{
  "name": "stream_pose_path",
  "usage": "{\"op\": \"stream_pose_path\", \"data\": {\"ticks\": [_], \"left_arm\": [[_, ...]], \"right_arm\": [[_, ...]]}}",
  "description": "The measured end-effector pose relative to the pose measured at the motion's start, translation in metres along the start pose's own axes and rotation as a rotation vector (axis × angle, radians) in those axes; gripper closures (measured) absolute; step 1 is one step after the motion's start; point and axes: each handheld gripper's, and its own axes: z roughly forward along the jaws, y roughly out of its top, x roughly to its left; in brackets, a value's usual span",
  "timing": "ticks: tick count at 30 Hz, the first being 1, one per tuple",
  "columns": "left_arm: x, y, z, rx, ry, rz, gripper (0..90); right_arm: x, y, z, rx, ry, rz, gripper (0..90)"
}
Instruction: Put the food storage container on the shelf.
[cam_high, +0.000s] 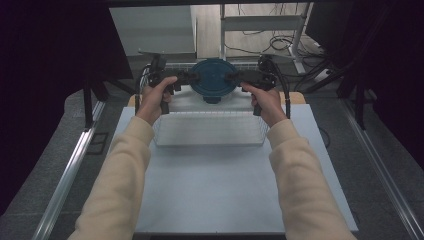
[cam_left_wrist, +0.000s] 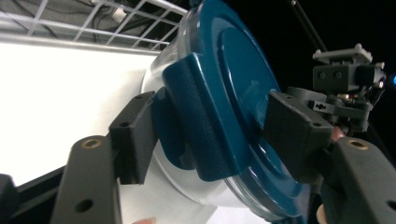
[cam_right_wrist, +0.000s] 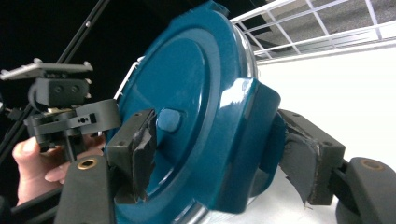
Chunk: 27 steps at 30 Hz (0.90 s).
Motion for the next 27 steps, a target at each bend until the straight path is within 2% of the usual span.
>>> {"op": "stream_pose_path", "data": {"ticks": [2,3,5,7,8,10,12,13,14,16,17,18,19,20,21,24,27], "left_arm": [[0.003,-0.001,0.002,0.0,-0.007,-0.013,34.1],[0.006,-0.002,0.003,-0.018,-0.024,-0.011,33.2],[0.007,-0.002,0.003,-0.021,-0.026,-0.006,33.0],[0.004,-0.003,0.003,-0.037,0.004,0.021,31.4],[0.001,-0.003,0.001,-0.048,0.039,0.046,29.3],[-0.002,-0.004,-0.003,-0.075,0.072,0.065,25.9],[-0.004,-0.004,-0.006,-0.09,0.088,0.075,22.4],[-0.009,-0.006,-0.013,-0.11,0.112,0.104,22.0],[-0.009,-0.006,-0.013,-0.11,0.112,0.104,21.8],[-0.02,-0.014,-0.026,-0.119,0.119,0.162,21.7],[-0.02,-0.014,-0.026,-0.119,0.119,0.162,21.7],[-0.024,-0.018,-0.031,-0.116,0.121,0.184,21.7],[-0.031,-0.027,-0.041,-0.111,0.128,0.23,21.7],[-0.031,-0.027,-0.041,-0.111,0.128,0.23,21.8],[-0.039,-0.04,-0.052,-0.105,0.13,0.268,21.8],[-0.048,-0.064,-0.066,-0.102,0.149,0.314,22.0],[-0.056,-0.099,-0.08,-0.091,0.181,0.389,22.1]], "right_arm": [[-0.001,0.0,0.002,-0.003,-0.002,0.01,30.8],[-0.004,0.0,0.004,-0.007,0.002,0.019,30.5],[-0.004,0.0,0.004,-0.013,-0.001,0.014,30.0],[-0.002,-0.001,0.004,-0.014,-0.011,0.0,27.9],[-0.001,-0.001,0.004,-0.016,-0.018,-0.003,25.1],[0.004,-0.003,0.002,-0.036,-0.034,-0.015,20.1],[0.01,-0.004,-0.004,-0.069,-0.059,-0.033,16.6],[0.012,-0.004,-0.007,-0.085,-0.066,-0.041,15.8],[0.012,-0.004,-0.007,-0.085,-0.066,-0.041,15.8],[0.021,-0.008,-0.019,-0.102,-0.093,-0.081,14.6],[0.024,-0.01,-0.023,-0.093,-0.1,-0.105,14.4],[0.024,-0.01,-0.023,-0.093,-0.1,-0.105,14.4],[0.033,-0.015,-0.032,-0.084,-0.12,-0.174,14.6],[0.038,-0.019,-0.037,-0.085,-0.13,-0.211,14.6],[0.042,-0.023,-0.043,-0.083,-0.143,-0.254,14.6],[0.052,-0.041,-0.06,-0.069,-0.183,-0.374,13.9],[0.054,-0.072,-0.081,-0.069,-0.184,-0.497,14.3]]}}
